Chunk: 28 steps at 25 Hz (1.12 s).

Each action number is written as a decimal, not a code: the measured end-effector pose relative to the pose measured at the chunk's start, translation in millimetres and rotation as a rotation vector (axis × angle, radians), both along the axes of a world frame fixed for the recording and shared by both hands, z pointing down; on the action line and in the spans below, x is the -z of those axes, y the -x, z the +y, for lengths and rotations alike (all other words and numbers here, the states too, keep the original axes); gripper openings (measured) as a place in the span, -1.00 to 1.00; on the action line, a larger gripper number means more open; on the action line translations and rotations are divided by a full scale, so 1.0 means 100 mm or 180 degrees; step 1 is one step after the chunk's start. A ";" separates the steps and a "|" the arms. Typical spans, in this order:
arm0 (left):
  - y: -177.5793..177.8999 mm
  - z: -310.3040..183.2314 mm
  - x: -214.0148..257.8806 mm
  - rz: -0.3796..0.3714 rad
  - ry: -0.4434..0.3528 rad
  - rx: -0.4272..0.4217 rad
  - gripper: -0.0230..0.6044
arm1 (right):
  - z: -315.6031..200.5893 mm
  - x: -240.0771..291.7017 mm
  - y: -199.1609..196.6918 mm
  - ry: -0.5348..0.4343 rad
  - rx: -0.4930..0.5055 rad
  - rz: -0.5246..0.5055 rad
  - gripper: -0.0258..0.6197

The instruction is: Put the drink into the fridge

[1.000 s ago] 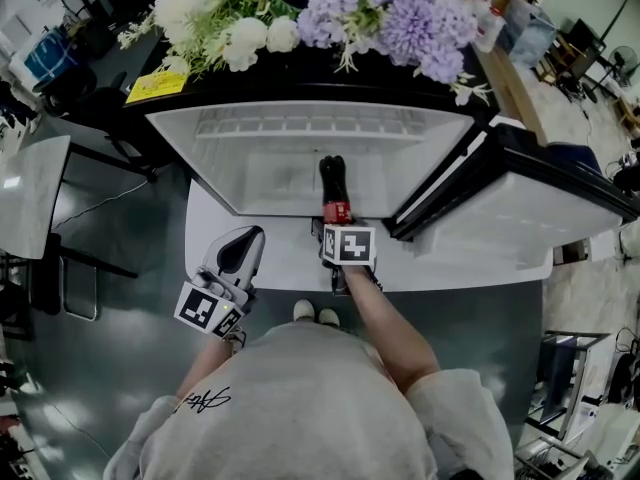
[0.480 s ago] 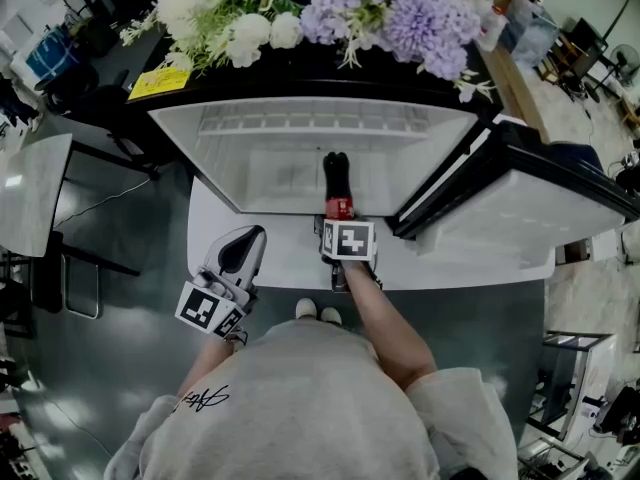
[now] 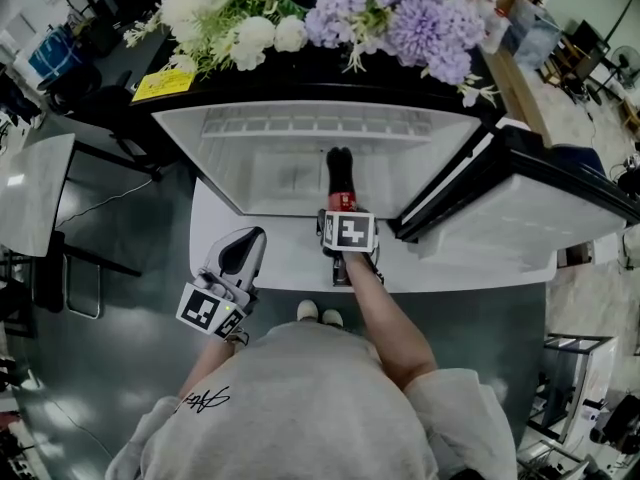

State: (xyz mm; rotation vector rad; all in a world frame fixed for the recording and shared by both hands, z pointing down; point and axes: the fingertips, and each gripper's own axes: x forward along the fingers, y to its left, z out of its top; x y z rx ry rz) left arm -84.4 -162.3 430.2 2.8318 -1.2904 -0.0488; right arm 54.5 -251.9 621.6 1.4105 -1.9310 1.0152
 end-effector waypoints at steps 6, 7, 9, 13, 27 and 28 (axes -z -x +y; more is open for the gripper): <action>0.01 0.00 0.01 -0.0001 -0.0011 0.0007 -0.89 | -0.02 0.03 0.01 0.0070 -0.0011 -0.0040 0.08; 0.01 0.00 0.02 -0.0001 -0.0015 0.0012 -0.89 | -0.03 0.04 0.01 0.0069 -0.0009 -0.0043 0.08; 0.03 0.01 0.02 -0.0001 -0.0017 0.0024 -0.89 | -0.03 0.06 0.00 0.0104 -0.0021 -0.0041 0.08; 0.03 0.02 0.01 0.0000 -0.0007 0.0028 -0.89 | -0.02 0.04 0.00 0.0257 -0.0017 -0.0008 0.08; 0.05 0.06 0.00 -0.0023 0.0014 0.0043 -0.89 | -0.38 0.09 0.00 0.0046 -0.0040 -0.0057 0.08; 0.06 0.07 0.00 -0.0023 0.0013 0.0043 -0.89 | -0.39 0.09 0.00 0.0042 -0.0044 -0.0058 0.08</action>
